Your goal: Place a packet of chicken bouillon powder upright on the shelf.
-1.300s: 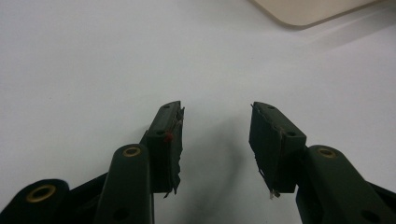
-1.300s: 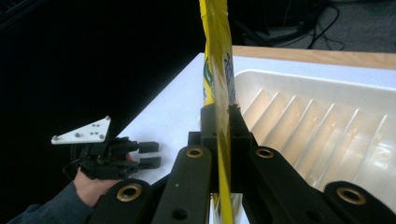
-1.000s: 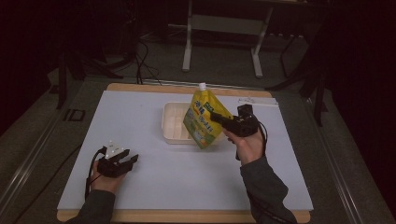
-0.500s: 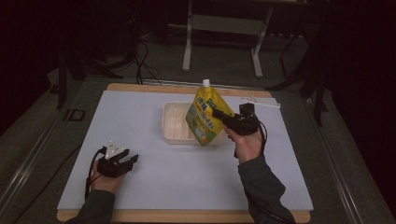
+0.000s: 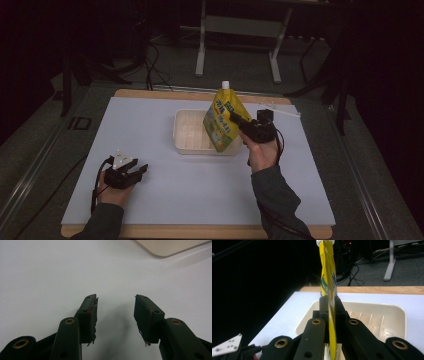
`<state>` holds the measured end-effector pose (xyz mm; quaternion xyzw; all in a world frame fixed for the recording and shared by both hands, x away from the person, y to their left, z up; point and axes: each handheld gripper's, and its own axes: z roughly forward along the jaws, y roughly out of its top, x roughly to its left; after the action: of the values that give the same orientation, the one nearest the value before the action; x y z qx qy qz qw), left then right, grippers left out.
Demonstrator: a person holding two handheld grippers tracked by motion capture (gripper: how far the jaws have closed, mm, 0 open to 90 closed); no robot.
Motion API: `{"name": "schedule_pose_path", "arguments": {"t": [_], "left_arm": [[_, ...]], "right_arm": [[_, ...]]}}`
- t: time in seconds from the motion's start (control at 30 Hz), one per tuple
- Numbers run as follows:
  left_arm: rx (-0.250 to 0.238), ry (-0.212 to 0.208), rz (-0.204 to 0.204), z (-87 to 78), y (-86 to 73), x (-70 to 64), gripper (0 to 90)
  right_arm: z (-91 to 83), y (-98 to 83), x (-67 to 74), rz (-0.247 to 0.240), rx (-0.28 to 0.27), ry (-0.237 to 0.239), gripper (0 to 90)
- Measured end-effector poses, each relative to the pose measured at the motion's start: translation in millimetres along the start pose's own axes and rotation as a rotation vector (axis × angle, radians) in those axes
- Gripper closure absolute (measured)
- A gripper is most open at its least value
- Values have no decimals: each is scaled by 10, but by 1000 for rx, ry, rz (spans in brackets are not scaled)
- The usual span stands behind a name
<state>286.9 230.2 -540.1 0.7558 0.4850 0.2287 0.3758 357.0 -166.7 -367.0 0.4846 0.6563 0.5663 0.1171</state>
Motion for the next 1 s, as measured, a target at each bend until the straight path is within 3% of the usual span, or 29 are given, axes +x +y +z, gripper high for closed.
{"name": "schedule_pose_path", "arguments": {"t": [0.37, 1.0], "left_arm": [[3, -1, 5, 0, 0, -3, 528], [1, -3, 4, 2, -1, -1, 528]], "right_arm": [[57, -15, 10, 1, -58, -91, 900], [165, -61, -2, 17, -114, -166, 900]]}}
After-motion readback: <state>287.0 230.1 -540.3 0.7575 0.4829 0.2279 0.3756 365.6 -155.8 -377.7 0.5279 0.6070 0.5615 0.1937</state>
